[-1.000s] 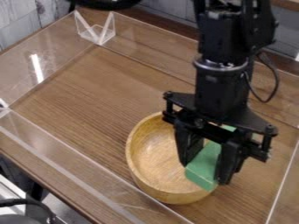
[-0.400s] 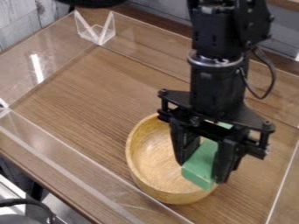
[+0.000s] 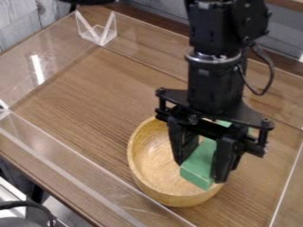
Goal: Put the green block in the brown bowl
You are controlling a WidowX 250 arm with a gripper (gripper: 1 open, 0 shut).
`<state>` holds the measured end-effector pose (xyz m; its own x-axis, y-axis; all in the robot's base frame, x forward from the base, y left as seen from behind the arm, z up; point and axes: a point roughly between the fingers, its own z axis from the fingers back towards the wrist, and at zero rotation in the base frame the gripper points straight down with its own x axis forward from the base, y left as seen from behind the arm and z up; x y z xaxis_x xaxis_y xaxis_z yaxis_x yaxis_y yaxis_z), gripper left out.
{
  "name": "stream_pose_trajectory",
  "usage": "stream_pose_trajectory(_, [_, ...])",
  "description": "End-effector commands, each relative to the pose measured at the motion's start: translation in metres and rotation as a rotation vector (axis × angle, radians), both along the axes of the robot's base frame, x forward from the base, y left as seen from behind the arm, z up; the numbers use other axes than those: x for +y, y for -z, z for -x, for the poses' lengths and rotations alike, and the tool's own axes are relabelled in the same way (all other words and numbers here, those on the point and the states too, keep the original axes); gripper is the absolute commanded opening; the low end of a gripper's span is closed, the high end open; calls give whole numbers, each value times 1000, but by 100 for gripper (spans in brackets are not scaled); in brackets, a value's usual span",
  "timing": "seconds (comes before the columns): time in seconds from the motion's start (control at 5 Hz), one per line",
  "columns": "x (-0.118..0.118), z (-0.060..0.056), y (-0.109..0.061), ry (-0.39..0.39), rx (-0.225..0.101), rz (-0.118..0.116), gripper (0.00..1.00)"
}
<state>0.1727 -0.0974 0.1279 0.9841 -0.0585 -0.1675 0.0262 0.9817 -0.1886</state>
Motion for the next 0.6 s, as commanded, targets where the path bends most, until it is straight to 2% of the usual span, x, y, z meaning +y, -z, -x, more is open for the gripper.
stream_pose_trajectory(0.0, [2, -7, -14, -15, -54, 23, 0])
stream_pose_trajectory(0.4, [4, -9, -18, -39, -54, 27, 0])
